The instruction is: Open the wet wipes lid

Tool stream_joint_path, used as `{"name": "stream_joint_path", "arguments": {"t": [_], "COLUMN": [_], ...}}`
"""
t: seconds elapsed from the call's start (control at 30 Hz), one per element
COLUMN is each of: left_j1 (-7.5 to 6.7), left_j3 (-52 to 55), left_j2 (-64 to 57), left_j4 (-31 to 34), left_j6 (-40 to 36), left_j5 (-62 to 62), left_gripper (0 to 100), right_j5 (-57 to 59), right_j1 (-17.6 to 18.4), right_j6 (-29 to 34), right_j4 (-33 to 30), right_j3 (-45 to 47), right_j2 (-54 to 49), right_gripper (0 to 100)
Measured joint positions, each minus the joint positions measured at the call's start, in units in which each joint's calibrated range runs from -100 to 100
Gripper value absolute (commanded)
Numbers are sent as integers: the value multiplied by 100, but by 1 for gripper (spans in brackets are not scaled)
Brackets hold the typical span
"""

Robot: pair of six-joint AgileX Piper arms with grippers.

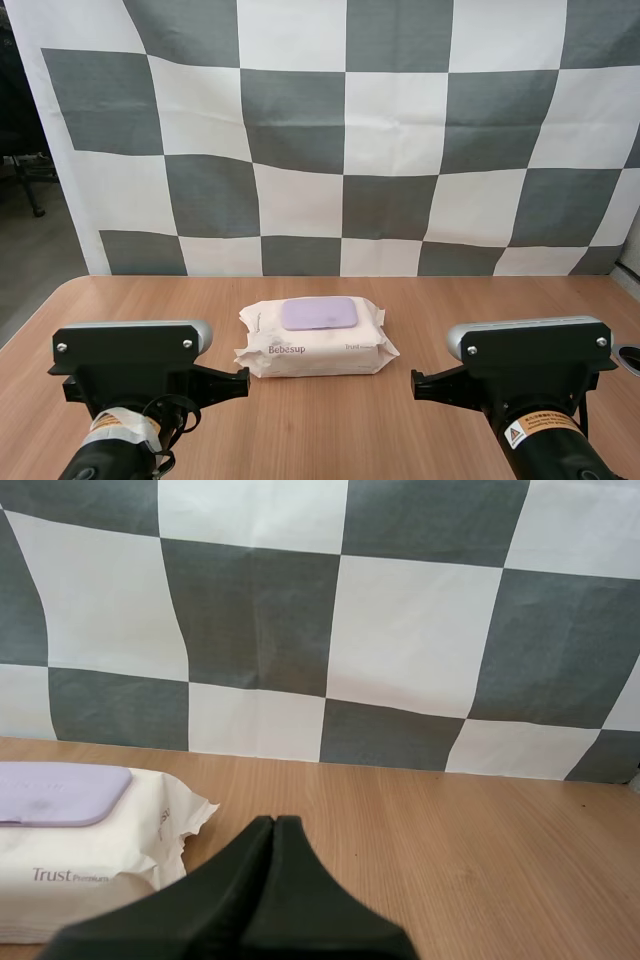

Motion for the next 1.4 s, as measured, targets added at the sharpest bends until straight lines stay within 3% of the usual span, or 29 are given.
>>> {"name": "stream_joint_path", "arguments": {"t": [1.4], "left_j1": [0], "left_j3": [0], "left_j2": [0], "left_j4": [0], "left_j6": [-17], "left_j5": [0], "left_gripper": [0], "right_j5": [0], "right_j1": [0], "right_j6": [0], "right_j4": [170], "right_j3": [0], "right_j2": [0], "right_gripper": [0]}}
